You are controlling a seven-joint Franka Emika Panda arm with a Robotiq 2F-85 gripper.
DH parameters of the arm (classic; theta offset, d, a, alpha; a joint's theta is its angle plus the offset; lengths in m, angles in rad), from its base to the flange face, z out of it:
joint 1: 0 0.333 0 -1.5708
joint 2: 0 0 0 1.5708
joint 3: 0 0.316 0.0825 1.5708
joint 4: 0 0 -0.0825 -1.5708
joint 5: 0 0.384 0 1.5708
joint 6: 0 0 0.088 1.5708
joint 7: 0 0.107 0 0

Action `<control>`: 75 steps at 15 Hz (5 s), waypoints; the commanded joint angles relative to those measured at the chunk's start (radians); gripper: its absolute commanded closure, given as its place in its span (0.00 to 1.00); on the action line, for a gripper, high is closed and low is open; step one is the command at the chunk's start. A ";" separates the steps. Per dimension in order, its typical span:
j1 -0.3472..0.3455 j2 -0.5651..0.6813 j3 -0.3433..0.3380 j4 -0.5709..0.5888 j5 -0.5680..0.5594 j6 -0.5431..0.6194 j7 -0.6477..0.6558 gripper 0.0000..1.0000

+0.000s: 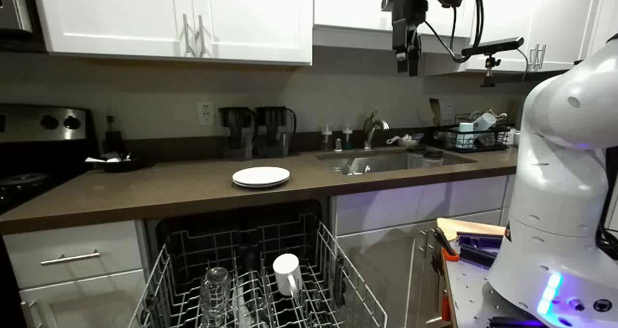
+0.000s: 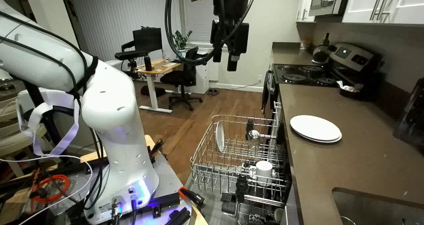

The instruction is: Pick a plate on the counter and put it in the rack

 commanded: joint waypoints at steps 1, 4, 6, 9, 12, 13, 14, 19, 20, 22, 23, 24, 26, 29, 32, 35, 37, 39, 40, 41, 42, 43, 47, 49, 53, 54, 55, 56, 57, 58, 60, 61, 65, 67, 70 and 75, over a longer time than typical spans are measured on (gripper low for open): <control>0.003 0.001 -0.002 0.003 -0.001 -0.002 0.001 0.00; 0.003 0.001 -0.002 0.003 -0.001 -0.002 0.001 0.00; 0.003 0.001 -0.002 0.003 -0.001 -0.002 0.001 0.00; 0.003 0.001 -0.002 0.003 -0.001 -0.002 0.001 0.00; 0.020 0.097 0.023 0.049 -0.039 0.007 -0.003 0.00; 0.034 0.142 0.042 0.067 -0.061 0.022 -0.001 0.00; 0.044 0.187 0.065 0.089 -0.095 0.032 0.005 0.00; 0.080 0.465 0.144 0.290 -0.269 0.101 0.013 0.00; 0.080 0.526 0.159 0.341 -0.318 0.115 0.018 0.00; 0.086 0.639 0.183 0.443 -0.421 0.144 0.033 0.00; 0.091 0.699 0.193 0.497 -0.474 0.151 0.046 0.00; 0.101 0.759 0.198 0.549 -0.514 0.171 0.050 0.00; 0.123 0.866 0.200 0.646 -0.546 0.220 0.038 0.00; 0.149 0.986 0.199 0.763 -0.528 0.318 0.031 0.00; 0.171 1.078 0.195 0.839 -0.528 0.387 0.028 0.00; 0.185 1.073 0.188 0.813 -0.518 0.383 0.025 0.00; 0.192 1.107 0.189 0.834 -0.517 0.383 0.024 0.00; 0.193 1.114 0.189 0.841 -0.517 0.383 0.023 0.00; 0.194 1.124 0.187 0.818 -0.535 0.432 0.053 0.00; 0.199 1.140 0.183 0.813 -0.544 0.440 0.083 0.00; 0.197 1.151 0.185 0.799 -0.534 0.477 0.094 0.00; 0.204 1.173 0.180 0.796 -0.547 0.493 0.118 0.00; 0.236 1.282 0.146 0.809 -0.619 0.540 0.239 0.00; 0.252 1.336 0.128 0.825 -0.653 0.538 0.293 0.00; 0.272 1.409 0.108 0.861 -0.661 0.505 0.376 0.00; 0.280 1.426 0.100 0.873 -0.668 0.498 0.398 0.00; 0.283 1.442 0.096 0.884 -0.670 0.505 0.416 0.00; 0.287 1.454 0.092 0.895 -0.672 0.508 0.435 0.00; 0.291 1.465 0.088 0.906 -0.671 0.512 0.454 0.00; 0.295 1.474 0.084 0.915 -0.669 0.516 0.472 0.00; 0.308 1.496 0.072 0.931 -0.677 0.515 0.506 0.00; 0.311 1.506 0.069 0.938 -0.679 0.512 0.513 0.00; 0.325 1.542 0.054 0.951 -0.682 0.506 0.526 0.00; 0.328 1.560 0.048 0.955 -0.684 0.508 0.531 0.00; 0.333 1.584 0.040 0.959 -0.692 0.511 0.533 0.00; 0.334 1.601 0.041 0.963 -0.717 0.521 0.533 0.00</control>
